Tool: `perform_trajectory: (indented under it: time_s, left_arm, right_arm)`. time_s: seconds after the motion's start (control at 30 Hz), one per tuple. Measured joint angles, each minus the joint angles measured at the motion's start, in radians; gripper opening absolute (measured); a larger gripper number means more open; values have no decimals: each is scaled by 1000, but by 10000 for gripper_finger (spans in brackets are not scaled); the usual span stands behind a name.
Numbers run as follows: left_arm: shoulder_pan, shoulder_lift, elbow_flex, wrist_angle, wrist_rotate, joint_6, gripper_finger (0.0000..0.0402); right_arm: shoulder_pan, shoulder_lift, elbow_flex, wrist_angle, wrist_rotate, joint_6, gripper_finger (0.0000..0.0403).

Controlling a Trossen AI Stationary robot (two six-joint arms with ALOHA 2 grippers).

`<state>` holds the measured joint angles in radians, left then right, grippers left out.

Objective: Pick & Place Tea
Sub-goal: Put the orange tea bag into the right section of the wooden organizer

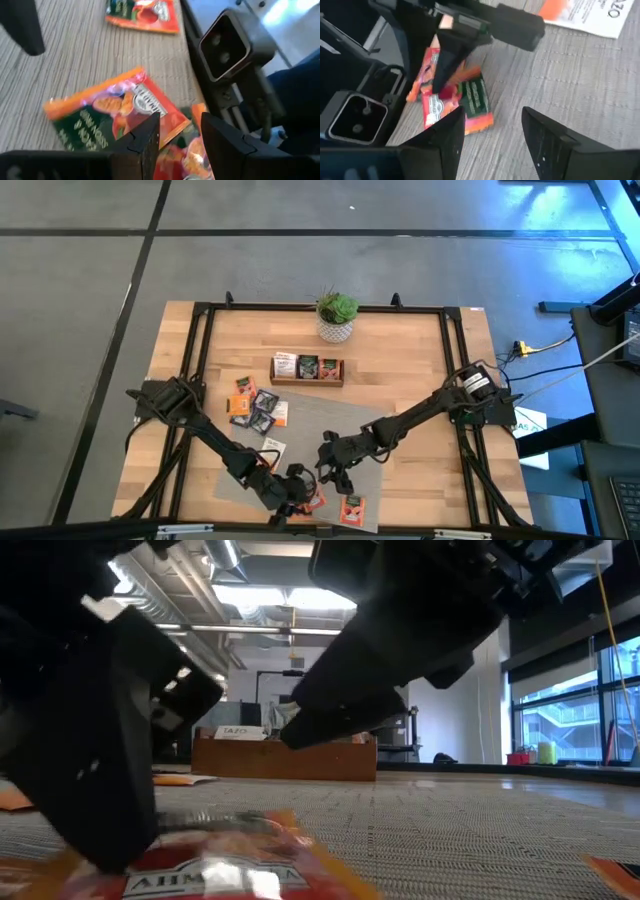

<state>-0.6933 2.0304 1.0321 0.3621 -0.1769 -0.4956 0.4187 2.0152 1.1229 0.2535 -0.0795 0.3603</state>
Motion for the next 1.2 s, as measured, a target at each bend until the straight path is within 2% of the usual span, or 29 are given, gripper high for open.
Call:
perform_trajectory:
  time_s: [0.13, 0.3, 0.63, 1.03, 1.2]
  left_arm:
    - [0, 0, 1, -55, -30, -34, 140]
    - [6, -2, 2, -82, -39, -41, 140]
    - [21, -3, 3, -112, -29, -25, 140]
    - [30, -3, 2, -124, -49, 3, 136]
    - [30, -3, 1, -125, -50, 4, 136]
  right_arm:
    - [-1, 27, 0, 50, 0, 10, 197]
    - [-2, 61, -2, 50, -7, 113, 197]
    - [-3, 84, 0, 50, -22, 415, 197]
    - [-3, 83, 2, 50, -101, 523, 196]
    - [-4, 84, 14, 42, -132, 537, 172]
